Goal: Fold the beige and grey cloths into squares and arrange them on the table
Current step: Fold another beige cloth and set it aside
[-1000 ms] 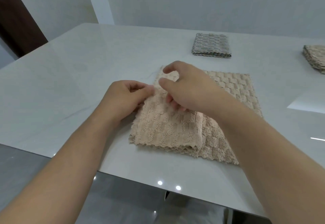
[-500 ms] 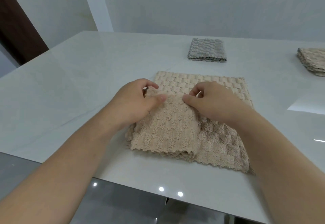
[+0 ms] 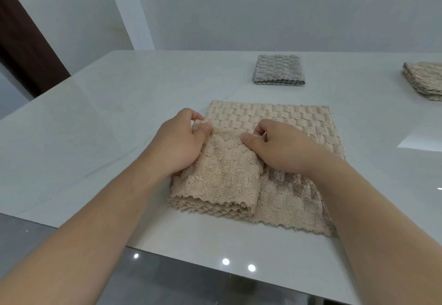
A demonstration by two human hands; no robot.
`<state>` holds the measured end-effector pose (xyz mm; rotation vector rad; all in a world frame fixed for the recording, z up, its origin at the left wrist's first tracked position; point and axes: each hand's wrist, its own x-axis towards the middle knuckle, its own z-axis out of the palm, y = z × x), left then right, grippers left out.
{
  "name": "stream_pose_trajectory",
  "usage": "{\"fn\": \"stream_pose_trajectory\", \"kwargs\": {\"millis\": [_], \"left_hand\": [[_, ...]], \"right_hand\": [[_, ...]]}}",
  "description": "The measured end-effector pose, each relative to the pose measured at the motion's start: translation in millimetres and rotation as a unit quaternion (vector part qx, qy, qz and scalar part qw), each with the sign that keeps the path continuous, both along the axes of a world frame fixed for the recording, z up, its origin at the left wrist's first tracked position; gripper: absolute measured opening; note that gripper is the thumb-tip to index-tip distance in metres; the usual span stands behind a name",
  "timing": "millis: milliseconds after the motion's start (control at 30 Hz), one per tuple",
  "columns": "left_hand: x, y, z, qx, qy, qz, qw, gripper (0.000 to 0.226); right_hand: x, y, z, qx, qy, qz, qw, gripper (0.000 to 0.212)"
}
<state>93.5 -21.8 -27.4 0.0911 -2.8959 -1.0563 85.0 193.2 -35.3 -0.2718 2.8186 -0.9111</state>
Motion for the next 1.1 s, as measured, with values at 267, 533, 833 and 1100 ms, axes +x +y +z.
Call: {"fn": "stream_pose_trajectory", "kwargs": {"millis": [267, 533, 833, 1100], "left_hand": [[2, -5, -1, -0.192, -0.007, -0.076, 0.978, 0.044], [-16, -10, 25, -0.177, -0.111, -0.17, 0.963, 0.039], [-18, -30, 63, -0.033, -0.17, -0.244, 0.954, 0.027], [-10, -56, 102, 0.213, -0.122, -0.192, 0.95, 0.039]], "right_hand": [[1, 1, -2, -0.009, 0.016, 0.02, 1.0, 0.041], [1, 6, 4, -0.084, -0.006, 0.045, 0.995, 0.034], [13, -2, 44, -0.175, 0.013, 0.125, 0.976, 0.03], [27, -11, 106, -0.051, 0.06, 0.193, 0.978, 0.03]]}}
